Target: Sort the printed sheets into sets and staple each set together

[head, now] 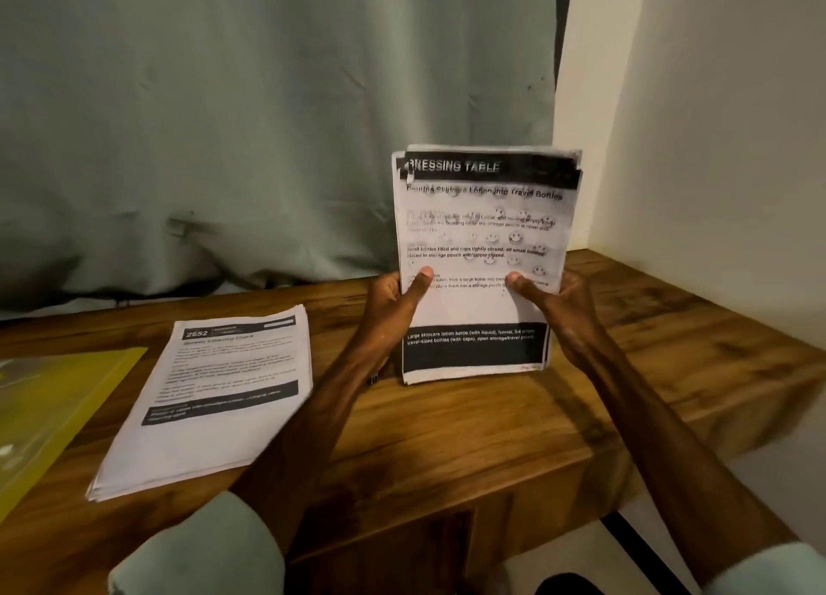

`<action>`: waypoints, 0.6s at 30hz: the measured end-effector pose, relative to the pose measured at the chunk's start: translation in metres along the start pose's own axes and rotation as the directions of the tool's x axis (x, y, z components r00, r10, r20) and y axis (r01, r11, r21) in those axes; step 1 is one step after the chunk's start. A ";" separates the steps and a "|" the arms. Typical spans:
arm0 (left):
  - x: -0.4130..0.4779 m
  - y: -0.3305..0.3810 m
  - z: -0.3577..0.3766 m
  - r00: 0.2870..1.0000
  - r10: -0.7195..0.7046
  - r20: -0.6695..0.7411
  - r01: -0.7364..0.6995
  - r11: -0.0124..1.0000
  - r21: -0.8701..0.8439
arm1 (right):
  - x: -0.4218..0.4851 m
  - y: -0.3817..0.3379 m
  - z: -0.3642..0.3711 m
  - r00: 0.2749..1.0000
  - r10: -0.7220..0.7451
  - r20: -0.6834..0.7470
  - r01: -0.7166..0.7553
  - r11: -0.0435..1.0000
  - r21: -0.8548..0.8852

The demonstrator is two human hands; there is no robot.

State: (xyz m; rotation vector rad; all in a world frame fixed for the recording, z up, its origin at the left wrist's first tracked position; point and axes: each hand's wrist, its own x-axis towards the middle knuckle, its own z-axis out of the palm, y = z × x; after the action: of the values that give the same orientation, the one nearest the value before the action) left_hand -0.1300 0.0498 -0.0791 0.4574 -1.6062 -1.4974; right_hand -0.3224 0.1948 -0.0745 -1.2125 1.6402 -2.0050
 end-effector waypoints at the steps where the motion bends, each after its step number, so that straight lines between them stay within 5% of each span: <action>1: -0.002 -0.006 0.003 1.000 -0.018 -0.006 0.018 1.000 -0.005 | -0.003 0.006 -0.002 1.000 0.024 -0.018 -0.023 1.000 0.011; 18: -0.018 -0.029 0.040 0.962 0.094 -0.257 -0.092 0.996 0.023 | -0.025 0.030 0.006 0.980 0.189 -0.062 -0.168 0.953 0.252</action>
State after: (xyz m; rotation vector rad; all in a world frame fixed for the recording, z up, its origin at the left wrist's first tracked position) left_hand -0.1596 0.0816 -0.1080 0.5514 -1.4123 -1.3014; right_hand -0.3109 0.1977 -0.1118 -0.8704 1.4277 -2.0940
